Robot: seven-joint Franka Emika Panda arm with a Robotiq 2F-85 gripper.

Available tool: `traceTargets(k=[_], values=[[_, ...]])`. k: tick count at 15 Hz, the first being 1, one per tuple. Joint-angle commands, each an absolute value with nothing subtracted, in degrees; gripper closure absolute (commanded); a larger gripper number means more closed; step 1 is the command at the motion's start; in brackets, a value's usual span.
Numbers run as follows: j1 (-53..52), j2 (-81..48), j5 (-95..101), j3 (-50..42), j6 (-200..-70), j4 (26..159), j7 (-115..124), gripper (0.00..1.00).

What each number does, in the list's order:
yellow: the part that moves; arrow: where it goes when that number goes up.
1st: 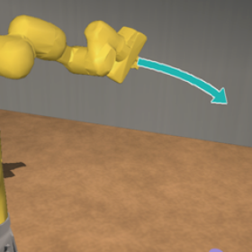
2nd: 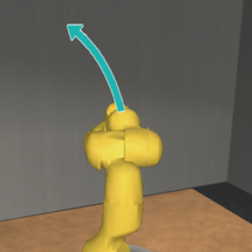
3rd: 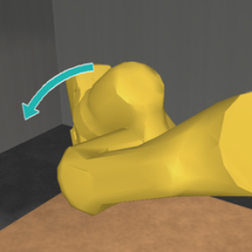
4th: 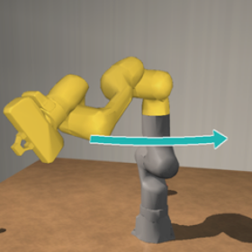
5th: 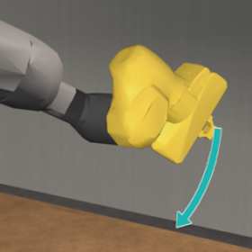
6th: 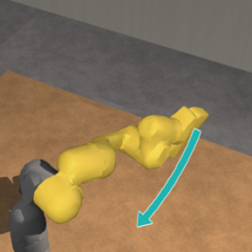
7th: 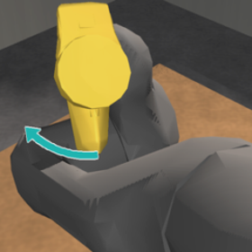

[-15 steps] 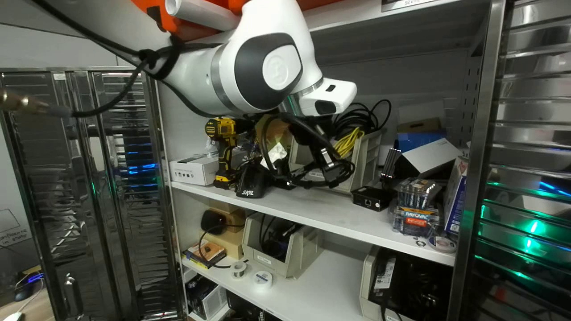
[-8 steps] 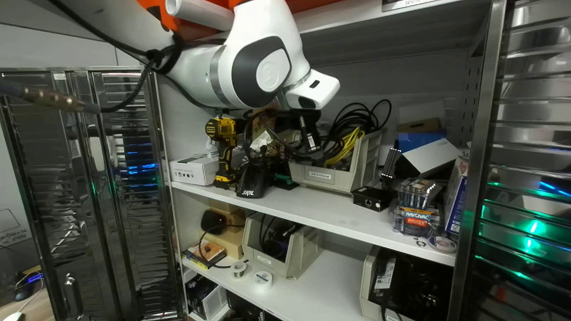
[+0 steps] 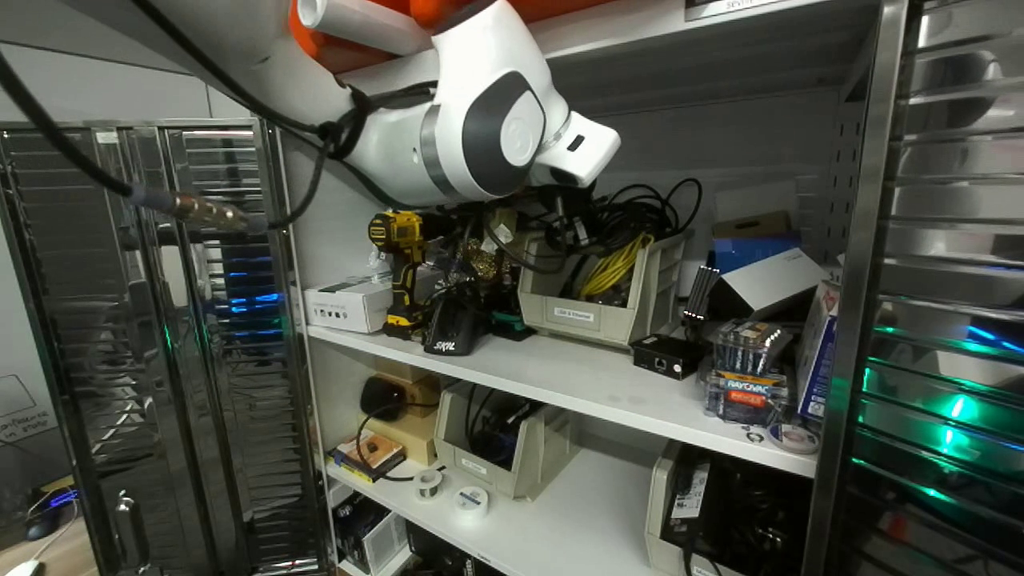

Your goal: Pick up the black cable and put it in the tool box

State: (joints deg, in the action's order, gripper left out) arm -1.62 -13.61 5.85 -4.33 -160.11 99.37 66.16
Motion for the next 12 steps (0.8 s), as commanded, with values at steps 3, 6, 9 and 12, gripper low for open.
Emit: traceTargets(k=[3,6,9,12], values=[[-4.6,-21.9,12.4,-7.3,-159.6,87.9,74.0,0.97],[-5.1,-25.0,12.4,-7.2,-158.6,85.1,74.2,0.97],[-4.8,-26.8,11.9,-6.8,-157.6,82.8,72.8,0.97],[-4.7,-26.5,13.0,-7.1,-157.0,83.0,71.4,0.61]])
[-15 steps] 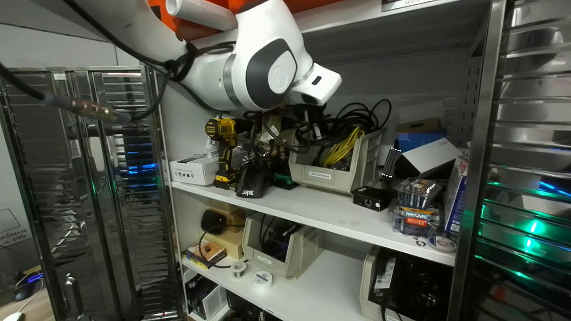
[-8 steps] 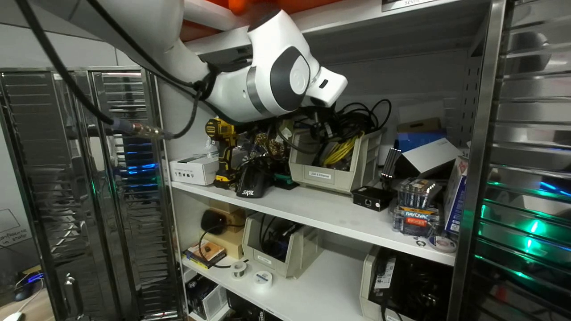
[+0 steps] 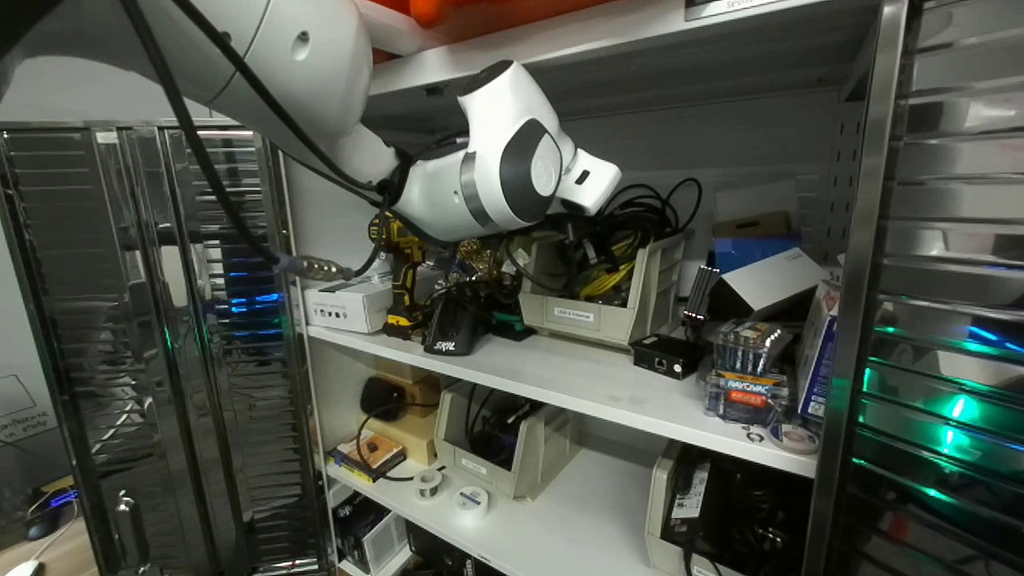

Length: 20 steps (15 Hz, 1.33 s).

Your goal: Pick up the black cable and put it in the tool box

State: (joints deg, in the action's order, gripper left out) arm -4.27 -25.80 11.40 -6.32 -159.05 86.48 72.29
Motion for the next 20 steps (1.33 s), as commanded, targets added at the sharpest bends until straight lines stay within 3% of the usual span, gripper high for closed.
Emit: traceTargets(k=[1,8,13,20], values=[[-3.9,-25.6,12.5,-6.1,-156.8,84.2,69.6,0.54],[-2.5,-15.6,3.5,-3.4,-160.1,97.7,52.8,0.01],[0.5,-4.0,-8.3,0.3,-153.6,108.7,34.5,0.0],[4.1,8.6,-11.8,-4.4,-117.7,114.7,17.5,0.0]])
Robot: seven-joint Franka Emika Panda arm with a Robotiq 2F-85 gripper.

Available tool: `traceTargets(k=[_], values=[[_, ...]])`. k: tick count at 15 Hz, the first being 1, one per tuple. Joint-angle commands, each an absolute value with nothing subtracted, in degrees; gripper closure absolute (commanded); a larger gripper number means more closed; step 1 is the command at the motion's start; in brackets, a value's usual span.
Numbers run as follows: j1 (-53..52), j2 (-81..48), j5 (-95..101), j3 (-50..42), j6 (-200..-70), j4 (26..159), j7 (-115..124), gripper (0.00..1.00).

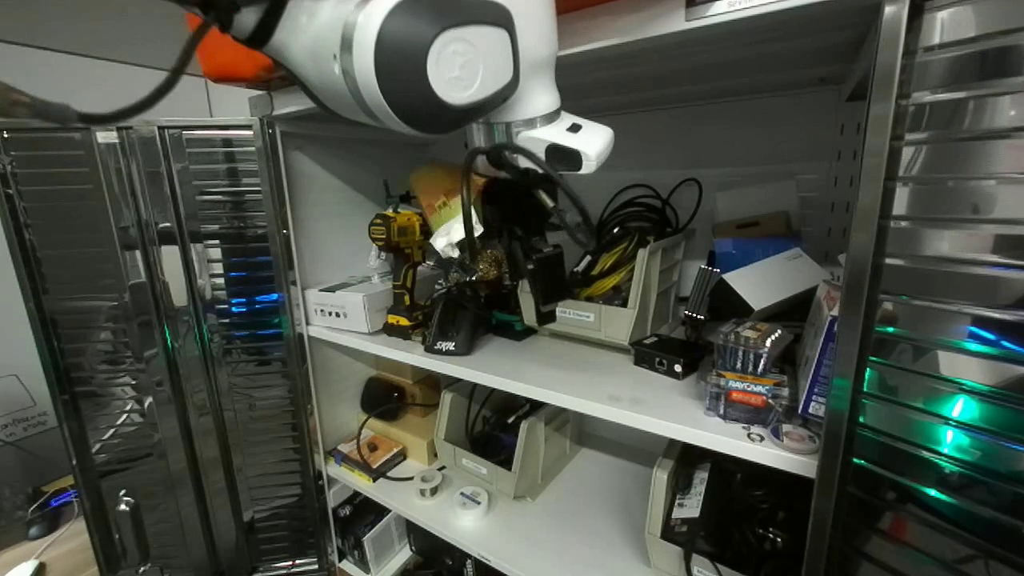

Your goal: Pick up the black cable and put it in the tool box

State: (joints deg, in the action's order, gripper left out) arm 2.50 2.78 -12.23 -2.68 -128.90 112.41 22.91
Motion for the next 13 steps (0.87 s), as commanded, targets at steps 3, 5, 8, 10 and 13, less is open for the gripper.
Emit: traceTargets(k=[3,5,8,10,13], values=[[6.3,10.6,-8.7,-7.0,-101.2,111.9,12.4,0.0],[7.3,11.3,-7.2,-8.4,-91.0,109.7,8.1,0.0],[8.4,11.8,-4.1,-10.2,-76.5,105.2,0.5,0.0],[8.6,11.7,-4.8,-10.0,-78.5,107.1,1.6,0.0],[8.9,11.8,-4.7,-10.3,-77.5,106.7,0.8,0.0]])
